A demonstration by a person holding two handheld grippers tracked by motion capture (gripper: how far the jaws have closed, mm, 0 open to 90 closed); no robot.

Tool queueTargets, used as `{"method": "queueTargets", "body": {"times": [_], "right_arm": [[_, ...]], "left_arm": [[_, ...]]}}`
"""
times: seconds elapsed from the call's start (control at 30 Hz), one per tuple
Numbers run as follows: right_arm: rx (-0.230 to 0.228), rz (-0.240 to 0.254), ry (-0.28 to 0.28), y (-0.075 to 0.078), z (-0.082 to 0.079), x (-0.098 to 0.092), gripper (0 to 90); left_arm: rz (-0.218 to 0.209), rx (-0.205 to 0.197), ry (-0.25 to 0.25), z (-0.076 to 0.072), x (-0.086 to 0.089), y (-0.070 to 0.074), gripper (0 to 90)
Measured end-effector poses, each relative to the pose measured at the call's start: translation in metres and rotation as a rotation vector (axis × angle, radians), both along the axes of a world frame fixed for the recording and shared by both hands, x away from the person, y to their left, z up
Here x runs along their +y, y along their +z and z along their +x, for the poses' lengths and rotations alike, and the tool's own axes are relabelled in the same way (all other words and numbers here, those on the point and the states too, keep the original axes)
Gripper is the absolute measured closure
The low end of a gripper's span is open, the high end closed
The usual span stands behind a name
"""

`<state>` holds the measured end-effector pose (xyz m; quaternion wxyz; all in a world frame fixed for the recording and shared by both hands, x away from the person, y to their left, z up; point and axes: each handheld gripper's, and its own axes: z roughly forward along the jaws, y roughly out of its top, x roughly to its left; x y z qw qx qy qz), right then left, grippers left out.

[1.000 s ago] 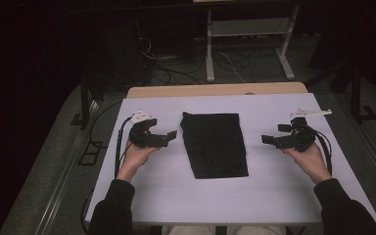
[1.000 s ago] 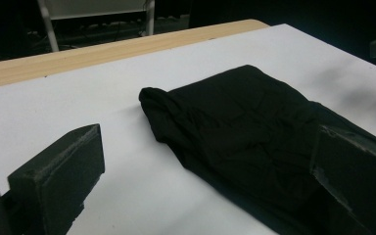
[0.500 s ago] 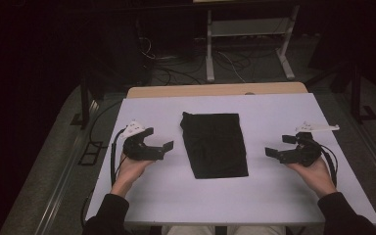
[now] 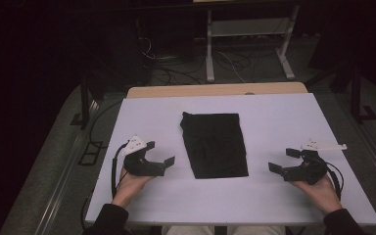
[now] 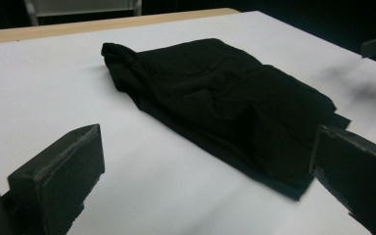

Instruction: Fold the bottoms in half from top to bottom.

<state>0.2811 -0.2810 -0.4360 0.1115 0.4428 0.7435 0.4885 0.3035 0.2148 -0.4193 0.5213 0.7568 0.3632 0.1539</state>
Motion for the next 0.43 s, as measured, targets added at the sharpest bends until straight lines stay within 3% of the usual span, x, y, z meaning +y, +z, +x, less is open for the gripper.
{"method": "queueTargets", "body": {"times": [0.27, 0.43], "right_arm": [[-0.002, -0.034, 0.007, -0.007, -0.011, -0.005, 0.0], [-0.003, -0.059, 0.023, -0.012, -0.014, -0.005, 0.0]], "left_arm": [[0.047, 0.016, -0.033, -0.019, 0.008, -0.009, 0.0], [0.062, 0.023, -0.051, -0.020, 0.009, -0.013, 0.0]]}}
